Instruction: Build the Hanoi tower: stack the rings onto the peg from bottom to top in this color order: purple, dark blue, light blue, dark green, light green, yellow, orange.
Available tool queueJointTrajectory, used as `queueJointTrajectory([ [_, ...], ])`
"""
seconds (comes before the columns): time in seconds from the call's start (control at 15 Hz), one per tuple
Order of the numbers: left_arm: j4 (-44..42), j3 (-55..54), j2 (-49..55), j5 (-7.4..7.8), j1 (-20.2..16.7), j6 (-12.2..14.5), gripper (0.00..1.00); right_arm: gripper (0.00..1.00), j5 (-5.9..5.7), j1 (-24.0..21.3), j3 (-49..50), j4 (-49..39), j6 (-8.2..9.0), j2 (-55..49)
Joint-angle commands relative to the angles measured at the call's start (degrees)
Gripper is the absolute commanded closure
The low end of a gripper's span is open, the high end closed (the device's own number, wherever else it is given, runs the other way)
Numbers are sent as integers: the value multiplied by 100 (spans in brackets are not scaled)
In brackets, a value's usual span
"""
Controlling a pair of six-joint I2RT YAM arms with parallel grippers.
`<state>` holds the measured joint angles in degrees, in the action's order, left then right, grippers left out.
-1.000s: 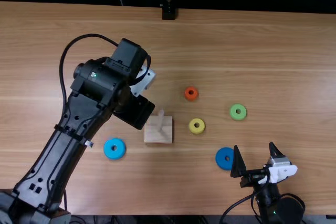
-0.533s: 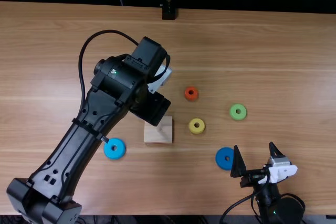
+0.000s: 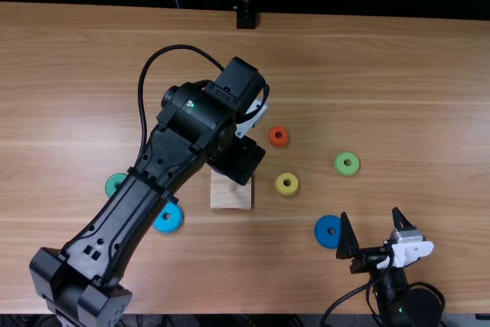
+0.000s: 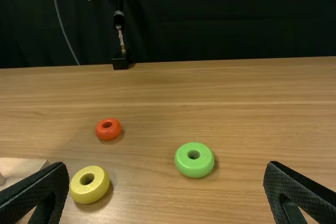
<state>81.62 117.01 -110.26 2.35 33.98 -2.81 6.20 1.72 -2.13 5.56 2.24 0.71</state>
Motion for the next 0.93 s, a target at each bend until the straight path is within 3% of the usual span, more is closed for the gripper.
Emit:
queueJointTrajectory([
  [0.0, 1, 217, -101, 29, 56, -57, 100, 0, 13, -40, 125, -2, 8, -71],
  [0.27, 1, 217, -110, 29, 136, -67, 100, 0, 13, -40, 125, -2, 8, -71],
  [0.47, 1, 217, -110, 29, 197, -268, 100, 0, 13, -31, 125, -2, 8, -71],
  [0.87, 1, 182, -110, 39, 215, -278, 100, 0, 13, -40, 116, 9, 8, -71],
])
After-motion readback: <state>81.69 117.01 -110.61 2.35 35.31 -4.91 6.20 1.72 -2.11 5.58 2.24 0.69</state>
